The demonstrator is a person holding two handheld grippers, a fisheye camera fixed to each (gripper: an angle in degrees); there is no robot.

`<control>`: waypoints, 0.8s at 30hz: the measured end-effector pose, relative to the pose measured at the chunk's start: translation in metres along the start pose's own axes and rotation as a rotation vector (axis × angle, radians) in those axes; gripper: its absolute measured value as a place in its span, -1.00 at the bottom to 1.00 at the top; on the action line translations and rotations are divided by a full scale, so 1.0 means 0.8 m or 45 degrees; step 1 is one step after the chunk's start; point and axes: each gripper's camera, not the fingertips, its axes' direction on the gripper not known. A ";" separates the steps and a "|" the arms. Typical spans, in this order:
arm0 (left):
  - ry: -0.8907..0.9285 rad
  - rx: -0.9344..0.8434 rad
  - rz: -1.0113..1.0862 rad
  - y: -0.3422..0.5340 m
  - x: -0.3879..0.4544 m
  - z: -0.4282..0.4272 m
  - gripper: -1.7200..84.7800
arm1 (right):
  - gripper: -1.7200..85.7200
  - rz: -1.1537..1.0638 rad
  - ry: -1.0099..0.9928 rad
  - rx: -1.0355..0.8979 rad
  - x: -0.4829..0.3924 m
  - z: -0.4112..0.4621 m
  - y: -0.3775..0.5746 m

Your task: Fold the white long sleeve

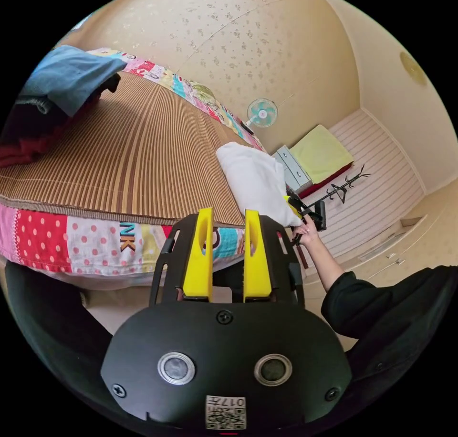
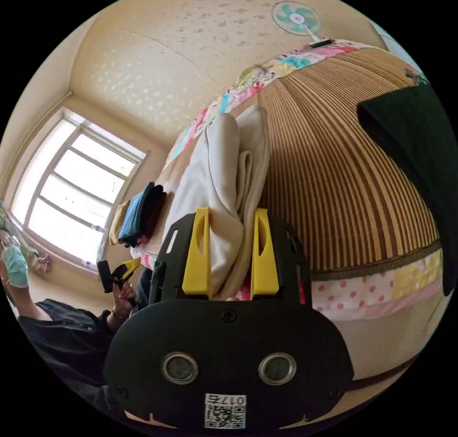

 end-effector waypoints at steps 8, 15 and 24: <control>0.338 -0.183 -0.084 -0.058 0.001 0.095 -0.56 | -0.59 0.190 -0.291 0.324 0.061 -0.131 0.090; 0.472 -0.645 -0.327 -0.109 -0.008 0.254 -0.55 | -0.53 0.398 -0.705 0.211 0.087 -0.138 0.180; 0.658 -0.578 -0.214 -0.045 0.078 0.237 -0.78 | -0.40 0.508 -0.895 0.119 0.089 -0.115 0.165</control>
